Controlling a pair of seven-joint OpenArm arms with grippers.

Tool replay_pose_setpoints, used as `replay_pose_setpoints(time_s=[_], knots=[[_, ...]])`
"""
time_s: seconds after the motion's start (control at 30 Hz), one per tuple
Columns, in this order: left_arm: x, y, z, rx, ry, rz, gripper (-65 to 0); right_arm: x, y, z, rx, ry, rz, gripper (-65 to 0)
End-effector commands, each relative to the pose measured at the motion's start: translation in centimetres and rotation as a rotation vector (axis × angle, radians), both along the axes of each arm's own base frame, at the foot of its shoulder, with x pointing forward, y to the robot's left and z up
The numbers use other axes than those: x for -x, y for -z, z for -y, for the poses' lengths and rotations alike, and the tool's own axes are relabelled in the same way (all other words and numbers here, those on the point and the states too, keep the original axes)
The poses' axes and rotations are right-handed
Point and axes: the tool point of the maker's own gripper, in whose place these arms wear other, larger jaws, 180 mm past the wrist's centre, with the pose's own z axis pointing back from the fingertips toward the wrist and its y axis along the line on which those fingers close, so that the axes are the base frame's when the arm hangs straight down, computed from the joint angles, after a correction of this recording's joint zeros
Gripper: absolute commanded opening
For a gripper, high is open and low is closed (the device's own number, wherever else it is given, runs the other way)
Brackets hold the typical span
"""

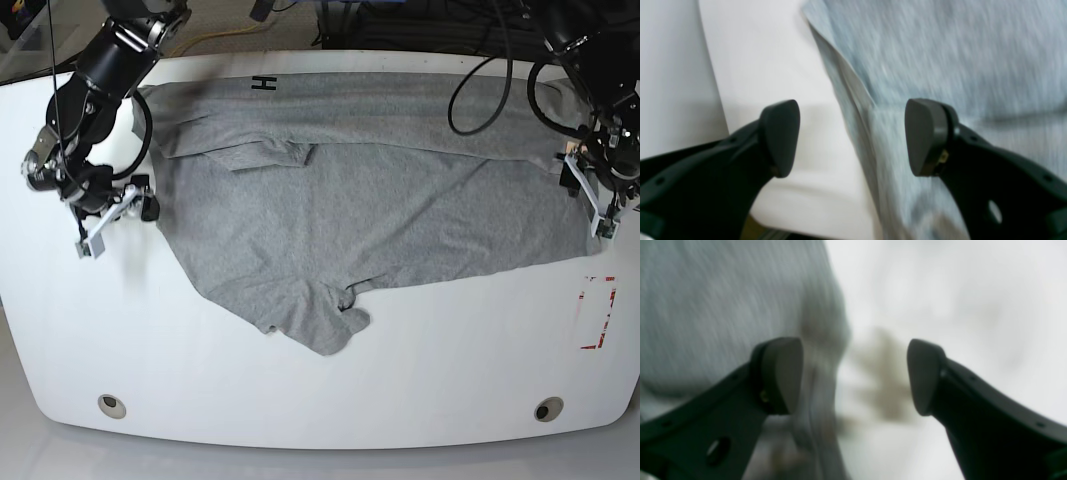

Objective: Fold the T-shirt properly
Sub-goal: 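Release and move both grippers to the shirt hem edge, grasp it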

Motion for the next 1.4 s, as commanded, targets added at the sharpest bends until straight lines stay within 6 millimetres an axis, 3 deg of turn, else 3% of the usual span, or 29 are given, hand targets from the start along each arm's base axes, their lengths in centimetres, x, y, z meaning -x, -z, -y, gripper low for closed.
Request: replay_pose_setpoints(time_s=[0.0,0.07,0.2,0.27,0.43,0.63,0.73,0.93,1.1,1.23,1.37], knots=[[-1.0,-0.5,-0.5,0.002,-0.014,0.022,-19.2,-2.6,-1.3,0.3,0.016,-0.013,0.057,-19.8],[-1.8,0.2,-0.5,0.037,-0.023,0.019,-19.2,-4.8,-2.0,0.6,0.040,-0.033,0.088,-19.8],[-3.7,0.5,-0.5,0.091,-0.037,0.030,-19.2,-8.1,-1.5,-0.5,-0.009,-0.053,0.129,-19.8],[-4.4,0.6,-0.5,0.110,-0.041,0.033,-19.2,-9.5,-1.5,-0.1,-0.025,-0.044,0.154,-19.8],[-6.4,-0.3,0.0,0.141,-0.013,0.122,-19.2,-12.3,0.2,-1.9,-0.111,-0.040,0.173,-19.8],[-7.3,0.3,-0.5,0.193,-0.078,0.187,-18.7,-13.2,1.8,-4.7,-0.182,-0.055,0.168,-19.8],[-8.1,0.4,-0.7,0.217,-0.095,0.210,-19.2,-13.5,2.4,-8.4,-0.229,-0.091,0.166,-19.8],[-8.3,1.3,-2.3,0.230,-0.109,0.189,-18.7,-13.5,2.9,-11.6,-0.263,-0.129,0.169,-19.8],[-9.7,1.3,-3.3,0.262,-0.120,0.221,-19.0,-13.2,3.3,-13.4,-0.257,-0.178,0.156,-20.1],[-10.3,2.2,-4.2,0.298,-0.138,0.220,-18.9,-13.2,3.4,-14.6,-0.262,-0.198,0.152,-31.9],[-11.3,3.0,-4.9,0.349,-0.152,0.238,-18.6,-13.4,3.2,-14.9,-0.261,-0.205,0.156,-52.3]])
